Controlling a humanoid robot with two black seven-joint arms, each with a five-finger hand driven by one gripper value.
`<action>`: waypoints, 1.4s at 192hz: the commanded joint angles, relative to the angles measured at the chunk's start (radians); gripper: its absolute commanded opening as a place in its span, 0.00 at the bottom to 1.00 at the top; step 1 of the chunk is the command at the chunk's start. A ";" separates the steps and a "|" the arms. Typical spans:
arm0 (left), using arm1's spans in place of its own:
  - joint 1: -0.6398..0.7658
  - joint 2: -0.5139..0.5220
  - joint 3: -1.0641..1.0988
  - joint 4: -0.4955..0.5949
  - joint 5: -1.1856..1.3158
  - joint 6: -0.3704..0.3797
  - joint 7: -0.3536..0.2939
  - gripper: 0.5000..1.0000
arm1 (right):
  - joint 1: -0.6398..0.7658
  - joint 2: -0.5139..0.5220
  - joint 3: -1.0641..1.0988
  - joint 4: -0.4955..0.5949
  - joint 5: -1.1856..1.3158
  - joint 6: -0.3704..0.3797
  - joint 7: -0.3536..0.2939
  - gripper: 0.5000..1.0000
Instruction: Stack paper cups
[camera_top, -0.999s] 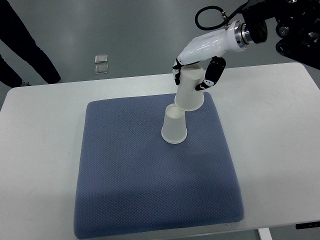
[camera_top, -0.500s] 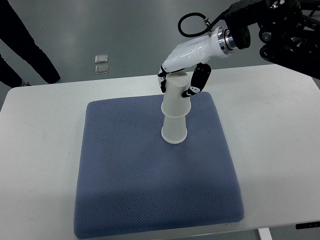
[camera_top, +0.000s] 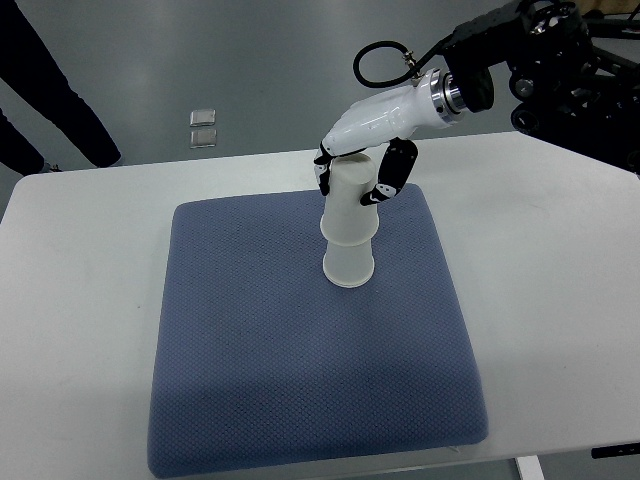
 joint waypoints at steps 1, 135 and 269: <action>0.000 0.000 0.000 0.000 0.000 0.000 0.000 1.00 | -0.004 0.010 0.000 -0.008 -0.003 -0.002 0.000 0.30; 0.000 0.000 -0.001 0.000 0.000 0.000 0.000 1.00 | -0.030 0.021 0.000 -0.020 0.002 -0.035 -0.002 0.66; 0.000 0.000 0.000 0.000 0.000 0.000 0.000 1.00 | -0.079 0.056 0.247 -0.255 0.215 -0.061 -0.008 0.80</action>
